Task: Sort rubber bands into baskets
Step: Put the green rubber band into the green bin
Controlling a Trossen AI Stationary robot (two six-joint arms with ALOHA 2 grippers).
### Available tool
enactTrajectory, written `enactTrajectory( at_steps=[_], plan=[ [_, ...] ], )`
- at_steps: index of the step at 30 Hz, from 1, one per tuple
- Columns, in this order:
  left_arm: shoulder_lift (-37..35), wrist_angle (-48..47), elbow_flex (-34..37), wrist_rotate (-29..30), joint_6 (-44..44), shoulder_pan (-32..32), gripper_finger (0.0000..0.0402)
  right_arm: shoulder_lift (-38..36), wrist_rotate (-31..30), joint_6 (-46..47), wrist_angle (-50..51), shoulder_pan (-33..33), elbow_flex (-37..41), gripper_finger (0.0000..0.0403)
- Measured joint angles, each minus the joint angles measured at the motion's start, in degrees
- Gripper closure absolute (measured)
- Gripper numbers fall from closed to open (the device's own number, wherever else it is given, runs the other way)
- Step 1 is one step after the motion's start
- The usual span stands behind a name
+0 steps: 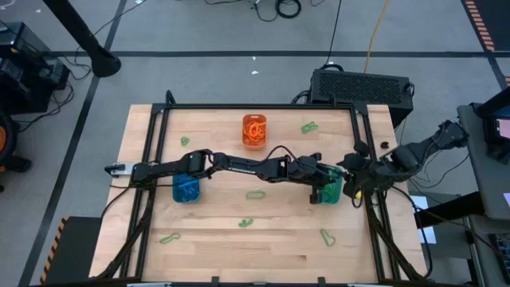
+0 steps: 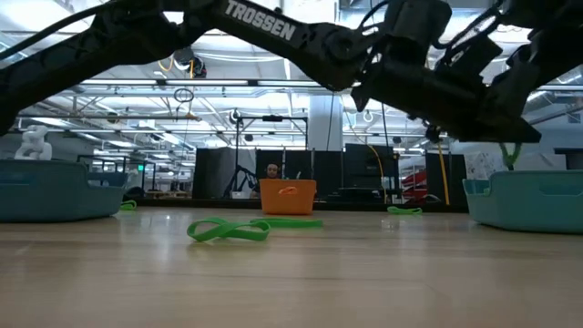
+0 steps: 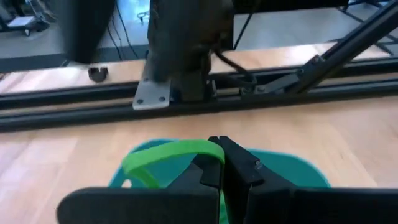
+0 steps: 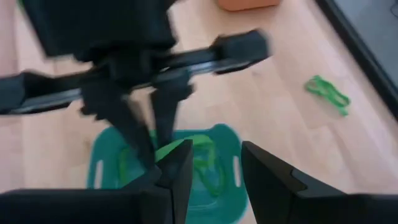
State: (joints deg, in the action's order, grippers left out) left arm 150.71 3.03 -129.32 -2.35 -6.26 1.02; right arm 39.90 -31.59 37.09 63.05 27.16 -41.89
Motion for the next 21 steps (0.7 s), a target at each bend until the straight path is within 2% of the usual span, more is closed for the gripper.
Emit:
enactTrajectory(
  at_steps=[5,11,18,21],
  plan=[
    [1.1,-0.7,0.0,0.8,4.1,-0.4,0.0400,-1.8,0.5,-1.8,0.0,-4.0,-0.1,0.0275],
    [1.1,-0.8,0.0,0.8,4.9,0.1,0.0398,-2.0,6.9,1.2,0.0,-5.7,-0.1,0.0275],
    [1.1,-1.1,0.0,0.3,4.4,0.2,0.0353,-2.0,8.0,4.5,-0.1,-5.8,-0.1,0.0275],
    [1.1,-2.8,0.0,-0.5,4.4,0.2,0.0331,-2.0,8.0,10.3,0.5,-5.8,-0.1,0.0275]
  ],
)
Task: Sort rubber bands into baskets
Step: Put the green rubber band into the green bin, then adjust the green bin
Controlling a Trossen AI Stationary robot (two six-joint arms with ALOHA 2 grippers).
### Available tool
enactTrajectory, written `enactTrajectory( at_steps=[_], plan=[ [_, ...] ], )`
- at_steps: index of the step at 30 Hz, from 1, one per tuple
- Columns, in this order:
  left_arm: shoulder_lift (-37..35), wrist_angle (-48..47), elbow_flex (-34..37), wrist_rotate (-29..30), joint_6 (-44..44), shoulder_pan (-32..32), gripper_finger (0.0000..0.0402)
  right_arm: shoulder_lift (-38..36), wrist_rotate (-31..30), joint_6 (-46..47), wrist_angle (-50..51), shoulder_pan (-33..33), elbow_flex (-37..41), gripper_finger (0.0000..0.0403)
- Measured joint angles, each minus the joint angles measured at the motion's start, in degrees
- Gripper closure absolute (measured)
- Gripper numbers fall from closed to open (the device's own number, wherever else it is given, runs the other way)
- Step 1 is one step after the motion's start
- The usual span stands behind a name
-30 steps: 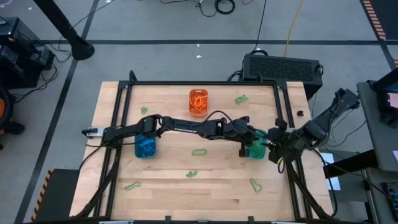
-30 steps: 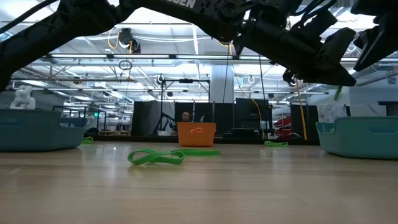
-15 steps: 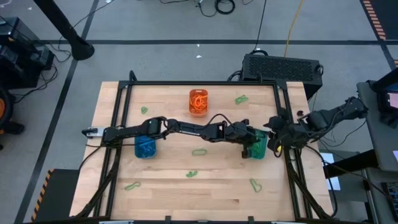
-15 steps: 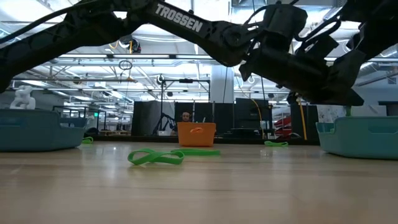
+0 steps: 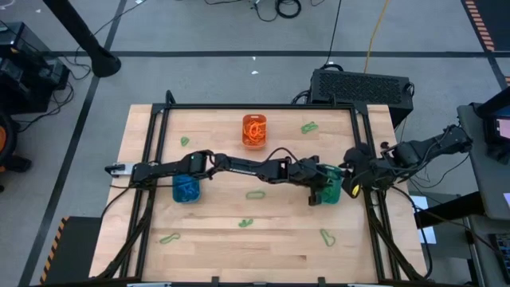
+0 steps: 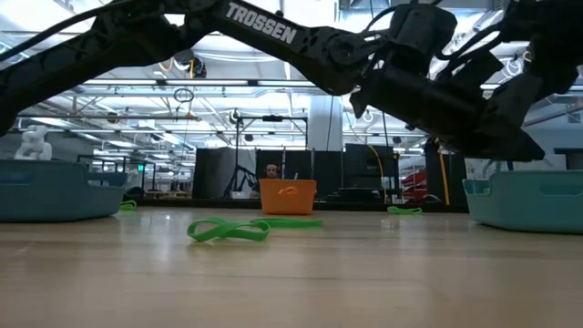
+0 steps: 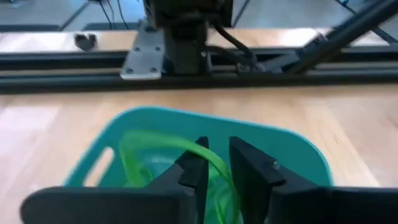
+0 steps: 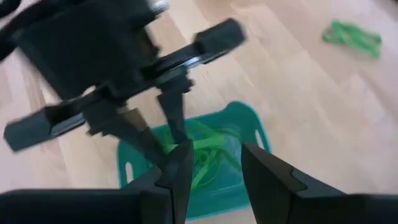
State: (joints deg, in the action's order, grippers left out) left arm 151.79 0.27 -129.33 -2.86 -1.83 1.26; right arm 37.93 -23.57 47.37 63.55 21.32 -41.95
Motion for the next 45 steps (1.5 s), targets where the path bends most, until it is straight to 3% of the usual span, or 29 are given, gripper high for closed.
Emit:
enactTrajectory(
  at_steps=[10,15,23,34,39,45],
  plan=[
    [0.0,-2.4,0.0,-0.2,0.0,0.0,0.0283,0.6,1.5,22.7,9.6,0.0,1.3,0.0275],
    [0.0,-2.8,0.0,-1.3,-0.1,0.0,0.0266,0.6,1.6,26.6,9.2,0.0,2.8,0.0275],
    [-2.1,-7.6,0.0,-1.4,-0.9,-0.3,0.0244,3.1,2.5,25.8,7.0,0.0,4.3,0.0275],
    [-12.0,-34.1,-0.1,2.3,-3.5,-1.2,0.0244,9.2,2.5,25.1,6.9,0.0,4.3,0.0275],
    [-13.0,-47.7,0.0,4.7,-3.0,-1.2,0.0244,11.5,2.2,20.8,6.6,-1.8,4.3,0.0275],
    [-14.0,-55.5,0.5,10.3,-0.7,-0.3,0.0244,11.6,1.5,13.0,4.5,-6.2,4.9,0.0275]
  ],
)
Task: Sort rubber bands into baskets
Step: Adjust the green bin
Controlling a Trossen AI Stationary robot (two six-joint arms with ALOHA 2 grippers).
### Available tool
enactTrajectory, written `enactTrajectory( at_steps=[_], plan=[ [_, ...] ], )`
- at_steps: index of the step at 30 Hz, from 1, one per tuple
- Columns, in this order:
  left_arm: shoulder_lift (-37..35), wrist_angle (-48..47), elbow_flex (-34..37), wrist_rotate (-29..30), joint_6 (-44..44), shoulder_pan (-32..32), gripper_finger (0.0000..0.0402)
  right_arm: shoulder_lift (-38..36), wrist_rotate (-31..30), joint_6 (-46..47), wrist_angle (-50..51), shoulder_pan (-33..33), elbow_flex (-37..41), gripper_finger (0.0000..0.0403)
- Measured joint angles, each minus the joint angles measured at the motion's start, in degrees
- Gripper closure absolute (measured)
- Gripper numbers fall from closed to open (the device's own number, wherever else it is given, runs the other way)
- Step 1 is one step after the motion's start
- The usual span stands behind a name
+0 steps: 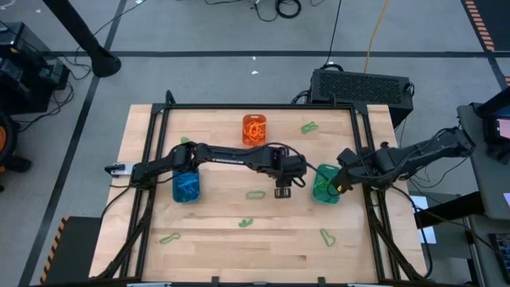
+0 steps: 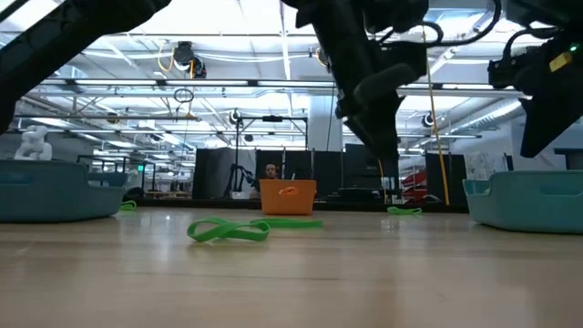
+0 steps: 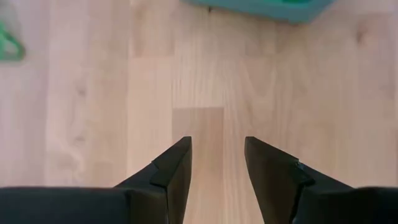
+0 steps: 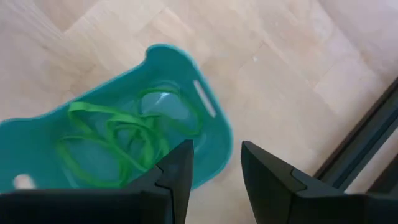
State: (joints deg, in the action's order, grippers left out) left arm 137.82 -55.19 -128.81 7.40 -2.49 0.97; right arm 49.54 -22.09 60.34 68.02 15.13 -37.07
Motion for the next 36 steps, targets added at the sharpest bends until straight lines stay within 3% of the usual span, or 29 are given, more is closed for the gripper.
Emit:
enactTrajectory(
  at_steps=[11,18,22,27,30,36],
  plan=[
    [-0.5,-13.2,0.4,8.4,3.1,0.7,0.0244,0.0,5.7,-14.8,-9.6,-10.7,4.4,0.0275],
    [-6.9,-13.0,9.8,13.8,5.8,0.5,0.0244,0.1,5.9,-16.5,-11.4,-14.2,4.4,0.0275],
    [-14.7,-6.1,19.4,18.6,8.7,0.5,0.0244,1.5,8.0,-19.9,-14.0,-16.8,4.4,0.0275],
    [-23.1,8.9,31.4,18.7,9.7,0.6,0.0244,5.2,9.0,-21.0,-16.4,-20.1,4.4,0.0275],
    [-25.6,15.0,36.5,18.5,9.7,0.7,0.0244,7.0,10.3,-21.9,-19.0,-21.3,4.4,0.0275],
    [-26.2,17.2,41.7,18.3,9.7,0.7,0.0244,9.3,14.6,-22.4,-21.5,-22.1,4.4,0.0275]
  ],
)
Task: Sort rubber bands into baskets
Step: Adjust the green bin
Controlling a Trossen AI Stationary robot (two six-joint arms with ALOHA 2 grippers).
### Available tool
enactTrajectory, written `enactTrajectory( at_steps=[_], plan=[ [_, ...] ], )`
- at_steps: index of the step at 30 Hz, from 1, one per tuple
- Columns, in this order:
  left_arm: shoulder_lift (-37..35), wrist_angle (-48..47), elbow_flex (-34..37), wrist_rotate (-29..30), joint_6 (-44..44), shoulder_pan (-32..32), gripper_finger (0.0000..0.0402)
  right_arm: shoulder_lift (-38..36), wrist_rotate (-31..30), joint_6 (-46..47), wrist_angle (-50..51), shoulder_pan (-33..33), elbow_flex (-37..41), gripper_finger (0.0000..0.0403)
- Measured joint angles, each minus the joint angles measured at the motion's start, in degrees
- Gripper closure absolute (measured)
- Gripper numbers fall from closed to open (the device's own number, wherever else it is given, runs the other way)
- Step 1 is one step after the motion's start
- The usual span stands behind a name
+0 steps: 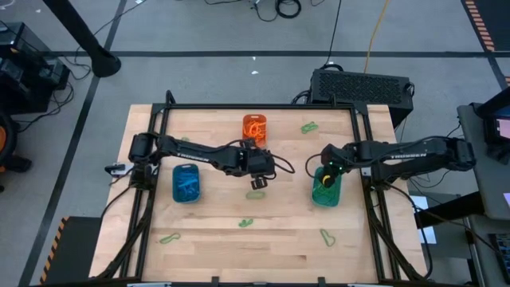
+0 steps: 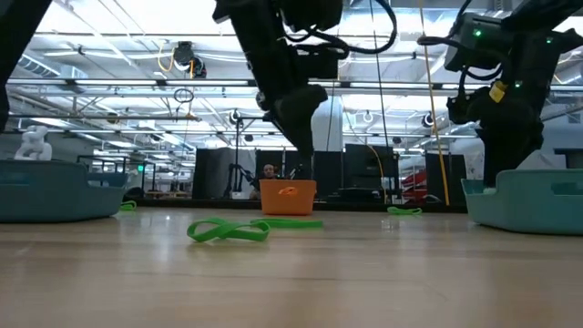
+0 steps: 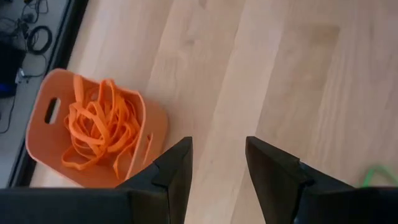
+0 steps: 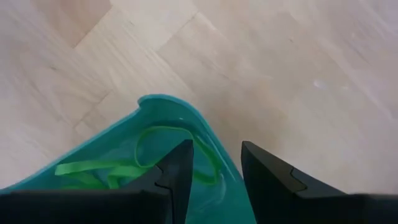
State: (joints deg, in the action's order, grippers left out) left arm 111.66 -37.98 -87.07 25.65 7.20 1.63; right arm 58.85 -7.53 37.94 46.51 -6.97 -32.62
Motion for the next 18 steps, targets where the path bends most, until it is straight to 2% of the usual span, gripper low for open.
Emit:
enactTrajectory(
  at_steps=[5,11,18],
  plan=[
    [0.0,3.1,3.0,-0.2,-0.1,0.0,0.0244,1.8,0.4,-6.7,-0.9,-0.1,0.0,0.0275],
    [0.0,3.4,3.1,-0.3,-0.5,0.0,0.0244,3.9,0.4,-16.7,-4.0,-0.1,0.0,0.0275],
    [0.0,4.0,3.1,-0.8,-0.6,0.0,0.0244,4.6,0.5,-18.1,-4.6,-0.1,0.0,0.0275]
  ],
)
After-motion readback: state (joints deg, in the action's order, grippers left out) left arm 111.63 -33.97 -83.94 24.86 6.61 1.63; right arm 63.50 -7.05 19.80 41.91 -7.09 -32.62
